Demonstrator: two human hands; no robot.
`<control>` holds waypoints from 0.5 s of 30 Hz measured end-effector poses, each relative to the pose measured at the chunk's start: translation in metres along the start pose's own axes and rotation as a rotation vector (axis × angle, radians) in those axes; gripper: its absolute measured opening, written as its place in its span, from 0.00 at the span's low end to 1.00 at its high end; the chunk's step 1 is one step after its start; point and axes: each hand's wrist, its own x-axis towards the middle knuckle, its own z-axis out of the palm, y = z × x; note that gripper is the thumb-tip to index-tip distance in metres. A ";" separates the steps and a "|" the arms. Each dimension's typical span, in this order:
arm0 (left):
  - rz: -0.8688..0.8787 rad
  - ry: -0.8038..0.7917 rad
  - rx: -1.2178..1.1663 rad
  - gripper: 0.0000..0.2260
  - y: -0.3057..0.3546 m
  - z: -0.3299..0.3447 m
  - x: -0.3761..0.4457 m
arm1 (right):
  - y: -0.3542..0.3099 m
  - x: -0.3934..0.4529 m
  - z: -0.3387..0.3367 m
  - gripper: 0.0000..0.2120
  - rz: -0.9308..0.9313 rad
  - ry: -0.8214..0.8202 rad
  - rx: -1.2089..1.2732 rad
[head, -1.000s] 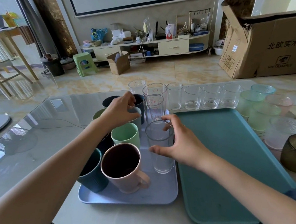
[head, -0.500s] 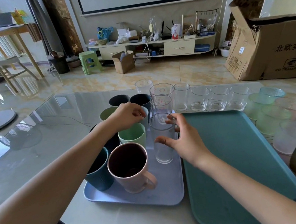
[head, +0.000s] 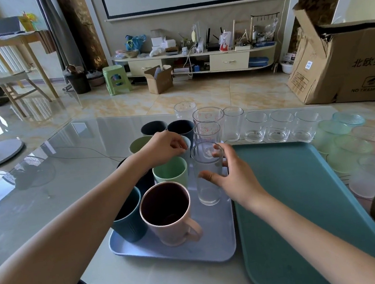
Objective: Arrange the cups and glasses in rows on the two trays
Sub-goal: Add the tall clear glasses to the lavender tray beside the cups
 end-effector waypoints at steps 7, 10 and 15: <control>-0.049 0.161 -0.091 0.04 -0.009 -0.019 -0.008 | -0.027 0.000 -0.017 0.56 -0.015 -0.045 0.016; -0.080 0.260 -0.108 0.05 -0.028 -0.036 -0.017 | -0.045 0.014 -0.025 0.44 -0.118 0.056 -0.071; -0.291 0.485 -0.278 0.11 -0.083 -0.054 -0.033 | -0.087 0.089 -0.022 0.21 -0.269 0.154 -0.339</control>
